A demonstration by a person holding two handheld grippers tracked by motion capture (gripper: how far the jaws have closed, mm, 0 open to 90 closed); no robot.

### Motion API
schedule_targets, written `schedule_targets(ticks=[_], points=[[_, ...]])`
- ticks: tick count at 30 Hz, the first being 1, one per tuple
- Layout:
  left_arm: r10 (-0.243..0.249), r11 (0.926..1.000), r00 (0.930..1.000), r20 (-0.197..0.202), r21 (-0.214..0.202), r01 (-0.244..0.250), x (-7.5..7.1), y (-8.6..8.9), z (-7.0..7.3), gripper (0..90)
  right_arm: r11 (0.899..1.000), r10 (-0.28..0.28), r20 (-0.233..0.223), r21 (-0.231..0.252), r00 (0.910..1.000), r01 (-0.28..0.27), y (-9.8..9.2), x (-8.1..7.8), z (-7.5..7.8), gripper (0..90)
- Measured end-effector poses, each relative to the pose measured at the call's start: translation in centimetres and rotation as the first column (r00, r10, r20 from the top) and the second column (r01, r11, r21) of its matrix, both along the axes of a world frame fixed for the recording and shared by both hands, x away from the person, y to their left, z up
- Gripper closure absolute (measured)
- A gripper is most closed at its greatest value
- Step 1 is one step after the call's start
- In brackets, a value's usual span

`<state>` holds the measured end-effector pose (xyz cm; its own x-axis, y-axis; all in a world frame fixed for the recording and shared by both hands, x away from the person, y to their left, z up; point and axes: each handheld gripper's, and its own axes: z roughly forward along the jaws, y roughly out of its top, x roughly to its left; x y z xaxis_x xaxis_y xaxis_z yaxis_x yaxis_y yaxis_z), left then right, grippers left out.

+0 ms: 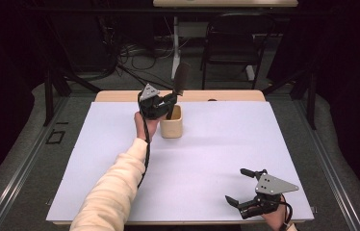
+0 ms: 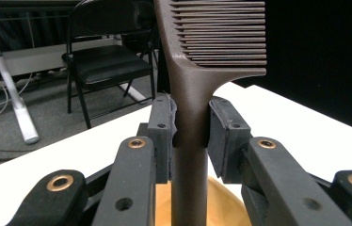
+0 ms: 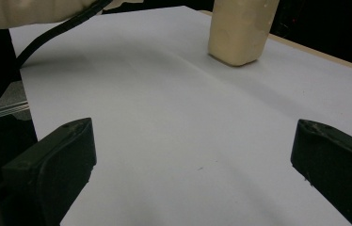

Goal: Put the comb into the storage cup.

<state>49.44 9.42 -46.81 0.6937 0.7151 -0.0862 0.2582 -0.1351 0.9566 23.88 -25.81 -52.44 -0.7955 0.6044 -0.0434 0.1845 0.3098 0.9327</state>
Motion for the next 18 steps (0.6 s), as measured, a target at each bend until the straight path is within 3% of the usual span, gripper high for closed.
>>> schedule_targets(ticks=[18], points=[[-0.011, 0.9996, 0.9996, -0.024, 0.025, 0.012, 0.38, -0.11, -0.58, 72.3, 1.000, -0.002, 0.005, 0.001, 1.0000, 0.002, -0.06, -0.01, 0.03, 0.0]])
